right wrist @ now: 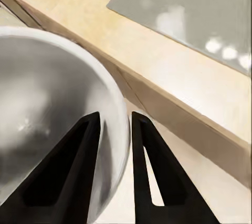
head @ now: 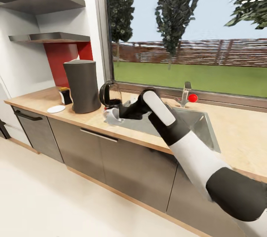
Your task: Set up a coffee station on the kitchen countertop: keep the coffee maker on the countertop, move the bottle of coffee from the kitchen shelf to the counter next to the coffee maker, place a paper coffee filter on top of the coffee maker, put the saucer next to the coffee maker with the coffee cup on the saucer, and place the electric kettle next to the coffee maker.
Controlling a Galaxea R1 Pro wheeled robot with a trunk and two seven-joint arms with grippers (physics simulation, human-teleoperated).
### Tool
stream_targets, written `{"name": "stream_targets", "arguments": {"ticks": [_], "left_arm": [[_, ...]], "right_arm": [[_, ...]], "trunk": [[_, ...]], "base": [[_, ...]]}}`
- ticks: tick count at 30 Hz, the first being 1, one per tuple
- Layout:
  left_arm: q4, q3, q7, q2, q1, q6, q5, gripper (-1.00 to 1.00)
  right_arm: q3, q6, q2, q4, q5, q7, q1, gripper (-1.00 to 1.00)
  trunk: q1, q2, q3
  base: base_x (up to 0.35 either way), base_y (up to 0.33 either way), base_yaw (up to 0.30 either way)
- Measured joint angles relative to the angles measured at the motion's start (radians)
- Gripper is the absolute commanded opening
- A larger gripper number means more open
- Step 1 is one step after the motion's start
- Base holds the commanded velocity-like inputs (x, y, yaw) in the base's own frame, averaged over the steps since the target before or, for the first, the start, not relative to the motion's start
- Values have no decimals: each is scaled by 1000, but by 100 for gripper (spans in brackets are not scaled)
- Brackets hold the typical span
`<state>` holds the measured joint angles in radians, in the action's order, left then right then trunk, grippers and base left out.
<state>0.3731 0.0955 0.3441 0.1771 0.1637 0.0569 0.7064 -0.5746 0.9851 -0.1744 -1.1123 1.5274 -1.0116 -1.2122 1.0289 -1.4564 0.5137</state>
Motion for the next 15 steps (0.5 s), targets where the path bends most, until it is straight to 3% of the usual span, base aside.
{"name": "stream_targets", "arguments": {"ticks": [1, 4, 6, 11, 15], "left_arm": [[0, 0, 0, 0, 0, 0, 0, 100], [0, 0, 0, 0, 0, 0, 0, 100], [0, 0, 0, 0, 0, 0, 0, 100], [0, 0, 0, 1, 0, 0, 0, 100], [0, 1, 0, 1, 0, 0, 0, 100]], "right_arm": [[-4, 0, 0, -37, 36, -77, 24, -100], [-8, -2, 0, -78, 75, -160, 59, -100], [-18, -3, 0, -94, 89, -187, 83, -100], [-92, -5, 0, -210, 99, -216, 178, -100], [-103, -3, 0, -231, 97, -217, 205, -100]], "trunk": [[0, 0, 0], [0, 0, 0], [0, 0, 0], [0, 0, 0], [0, 0, 0]], "base": [[0, 0, 0], [0, 0, 0], [0, 0, 0], [0, 0, 0], [51, 34, 0]]}}
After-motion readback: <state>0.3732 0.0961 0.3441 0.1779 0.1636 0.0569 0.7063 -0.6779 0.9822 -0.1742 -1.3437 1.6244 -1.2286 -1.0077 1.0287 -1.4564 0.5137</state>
